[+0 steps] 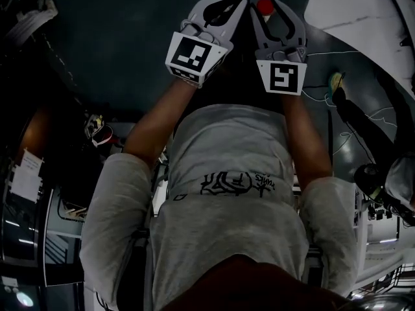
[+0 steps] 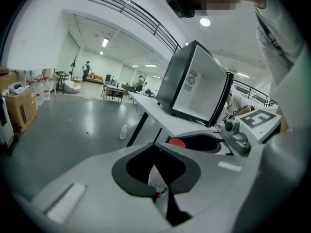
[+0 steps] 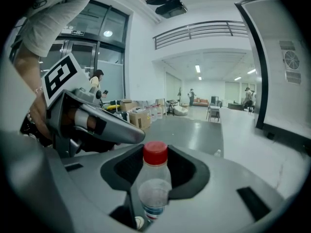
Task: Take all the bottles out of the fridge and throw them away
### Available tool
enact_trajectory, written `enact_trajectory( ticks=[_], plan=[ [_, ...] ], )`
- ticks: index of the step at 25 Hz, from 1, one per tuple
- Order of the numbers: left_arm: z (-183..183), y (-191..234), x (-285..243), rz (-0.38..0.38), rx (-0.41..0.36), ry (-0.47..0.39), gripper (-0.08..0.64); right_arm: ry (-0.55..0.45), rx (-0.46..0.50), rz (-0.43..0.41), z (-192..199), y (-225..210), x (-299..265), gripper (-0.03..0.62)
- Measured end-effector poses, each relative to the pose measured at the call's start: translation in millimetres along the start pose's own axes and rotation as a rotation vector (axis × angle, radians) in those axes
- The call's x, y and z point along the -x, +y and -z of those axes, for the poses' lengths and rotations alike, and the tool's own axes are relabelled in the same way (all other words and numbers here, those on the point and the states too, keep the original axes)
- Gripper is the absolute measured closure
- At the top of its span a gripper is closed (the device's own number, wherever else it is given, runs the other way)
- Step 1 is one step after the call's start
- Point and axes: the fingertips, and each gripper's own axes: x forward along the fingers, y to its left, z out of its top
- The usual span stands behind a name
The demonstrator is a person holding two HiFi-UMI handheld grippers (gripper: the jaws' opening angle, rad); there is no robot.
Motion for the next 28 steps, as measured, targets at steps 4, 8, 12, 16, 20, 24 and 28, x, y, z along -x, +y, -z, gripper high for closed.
enact_trajectory(
  ticks=[4,8,12,16,20,24,28],
  plan=[
    [12.1,4.7,-11.9,-0.008,0.021,0.017,0.551,0.013,0.004,-0.001,18.4,0.0,-10.4,0.436],
    [26.1,7.9,-21.9,0.0,0.029,0.031,0.551,0.023,0.011,0.008,36.2,-2.1,-19.7,0.436],
    [43.5,12.7,-31.8,0.012,0.025,0.045,0.551,0.039,0.029,0.013,56.7,-4.6,-29.7,0.436],
    [64.3,19.5,-39.7,0.013,0.038,0.069,0.551,0.046,0.048,0.018,75.7,-2.7,-39.1,0.436],
    [75.7,22.2,-49.6,0.029,0.032,0.076,0.551,0.046,0.057,0.021,88.2,-6.1,-46.5,0.436],
    [84.7,27.4,-55.6,0.042,0.024,0.081,0.551,0.056,0.056,0.026,100.5,-7.1,-53.5,0.436],
    [92.0,27.4,-61.8,0.048,0.023,0.088,0.551,0.059,0.065,0.032,113.9,-10.4,-55.3,0.436]
  ],
)
